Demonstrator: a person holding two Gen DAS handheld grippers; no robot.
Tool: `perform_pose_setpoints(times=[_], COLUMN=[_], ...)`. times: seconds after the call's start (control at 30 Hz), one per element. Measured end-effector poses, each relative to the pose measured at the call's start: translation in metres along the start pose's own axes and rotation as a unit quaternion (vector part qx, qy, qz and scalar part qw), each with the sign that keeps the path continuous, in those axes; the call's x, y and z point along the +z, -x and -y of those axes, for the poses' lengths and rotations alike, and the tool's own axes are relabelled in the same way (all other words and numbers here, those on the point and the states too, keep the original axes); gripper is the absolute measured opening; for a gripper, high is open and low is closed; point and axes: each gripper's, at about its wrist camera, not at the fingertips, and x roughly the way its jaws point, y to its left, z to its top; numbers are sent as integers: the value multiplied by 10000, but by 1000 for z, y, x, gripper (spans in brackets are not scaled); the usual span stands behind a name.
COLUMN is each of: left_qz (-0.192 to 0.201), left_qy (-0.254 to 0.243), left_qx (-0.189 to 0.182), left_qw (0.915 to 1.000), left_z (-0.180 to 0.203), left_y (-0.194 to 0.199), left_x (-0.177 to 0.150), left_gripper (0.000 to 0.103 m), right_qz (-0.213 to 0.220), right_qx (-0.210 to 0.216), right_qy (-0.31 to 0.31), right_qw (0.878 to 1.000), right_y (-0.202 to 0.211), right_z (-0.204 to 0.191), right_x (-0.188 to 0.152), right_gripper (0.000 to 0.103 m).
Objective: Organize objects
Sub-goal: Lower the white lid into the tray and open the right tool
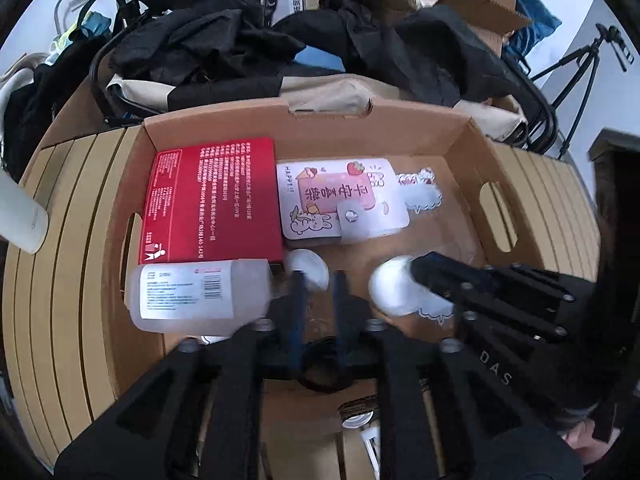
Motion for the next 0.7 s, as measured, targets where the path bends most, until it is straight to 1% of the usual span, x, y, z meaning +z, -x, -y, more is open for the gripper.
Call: perform_pose_setpoints(times=[0.03,0.07,0.1,0.13,0.17,0.2,0.23,0.3,0.33,0.37,0.4,0.47,0.53,0.57,0.63,0.7], left_qz=[78,154,205,246,290,319,341,400,457,538,572,565,563,583,610,612], left_qy=[22,46,57,75,100,108,102,99,98,115,157,325,519,575,595,448], left_qx=[-22,-42,17,123,205,204,165,215,279,383,439,486,436,422,426,395], left_qw=[10000,9999,9998,9996,9993,9992,9992,9989,9985,9977,9973,9967,9961,9957,9955,9963], left_z=[-2,-5,-7,-8,-10,-11,-12,-14,-15,-17,-21,-28,-36,-37,-38,-33], left_y=[5,10,17,24,33,43,57,81,95,115,129,157,186,200,224,243], left_x=[0,0,0,0,-1,-2,-3,-4,-6,-9,-10,-14,-23,-30,-46,-67], left_gripper=[32,43,52,54,54,55,58,75,78,84,88,91,96,102,103,103], right_qz=[35,80,124,173,214,295,345,371,374,384,386,342,306,320,426,600], right_qx=[68,38,-38,-99,-130,-156,-183,-247,-317,-380,-475,-457,-427,-483,-627,-588], right_qy=[-36,-49,-40,-43,-58,-92,-114,-76,1,73,199,364,365,364,411,478], right_qw=[10000,9999,9999,9998,9997,9994,9992,9990,9988,9985,9979,9977,9980,9977,9963,9953], right_y=[1,4,9,15,22,35,45,67,83,94,114,143,170,182,214,244], right_z=[1,2,2,2,3,4,4,2,1,-1,-2,-4,-3,-3,-7,-14], right_x=[-1,-1,-1,0,0,-2,-2,-4,-7,-9,-14,-22,-32,-36,-52,-70], right_gripper=[10,20,28,46,67,76,80,80,80,80,80,81,81,81,81,81])
